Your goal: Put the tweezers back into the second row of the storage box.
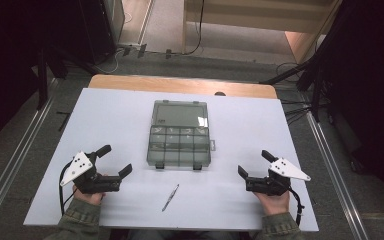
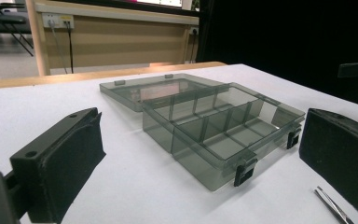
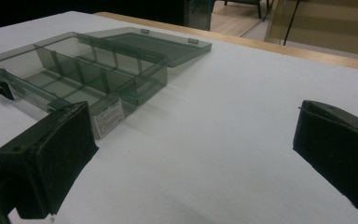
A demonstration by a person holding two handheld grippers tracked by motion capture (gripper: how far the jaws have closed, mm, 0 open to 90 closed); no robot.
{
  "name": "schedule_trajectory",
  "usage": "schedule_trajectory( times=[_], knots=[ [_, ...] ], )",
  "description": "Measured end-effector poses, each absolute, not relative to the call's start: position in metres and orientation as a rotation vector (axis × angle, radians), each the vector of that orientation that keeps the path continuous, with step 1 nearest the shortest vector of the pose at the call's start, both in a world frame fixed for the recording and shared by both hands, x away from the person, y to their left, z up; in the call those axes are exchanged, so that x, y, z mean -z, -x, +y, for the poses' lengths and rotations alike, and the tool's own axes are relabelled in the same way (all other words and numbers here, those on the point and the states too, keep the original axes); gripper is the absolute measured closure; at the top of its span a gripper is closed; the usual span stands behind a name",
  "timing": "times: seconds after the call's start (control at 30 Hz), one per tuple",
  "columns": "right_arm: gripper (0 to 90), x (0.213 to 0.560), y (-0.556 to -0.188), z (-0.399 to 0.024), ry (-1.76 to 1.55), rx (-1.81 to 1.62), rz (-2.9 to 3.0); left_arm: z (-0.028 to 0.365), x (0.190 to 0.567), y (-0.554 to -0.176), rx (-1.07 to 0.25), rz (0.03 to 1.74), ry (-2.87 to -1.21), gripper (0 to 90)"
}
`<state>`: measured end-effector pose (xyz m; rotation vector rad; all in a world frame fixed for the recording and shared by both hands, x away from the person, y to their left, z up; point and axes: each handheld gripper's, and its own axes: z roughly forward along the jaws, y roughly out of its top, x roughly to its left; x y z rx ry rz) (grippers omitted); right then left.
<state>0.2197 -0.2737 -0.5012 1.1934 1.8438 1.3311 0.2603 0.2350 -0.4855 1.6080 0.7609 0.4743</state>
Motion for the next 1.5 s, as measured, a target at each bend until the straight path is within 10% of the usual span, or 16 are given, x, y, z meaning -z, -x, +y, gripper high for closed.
schedule_trajectory(
  times=[1.5],
  knots=[
    [0.4, 0.491, -0.236, -0.241, -1.148, -1.334, 2.042, 0.235, 0.487, -0.258, -0.477, 0.761, -1.615, 0.0]
  ],
)
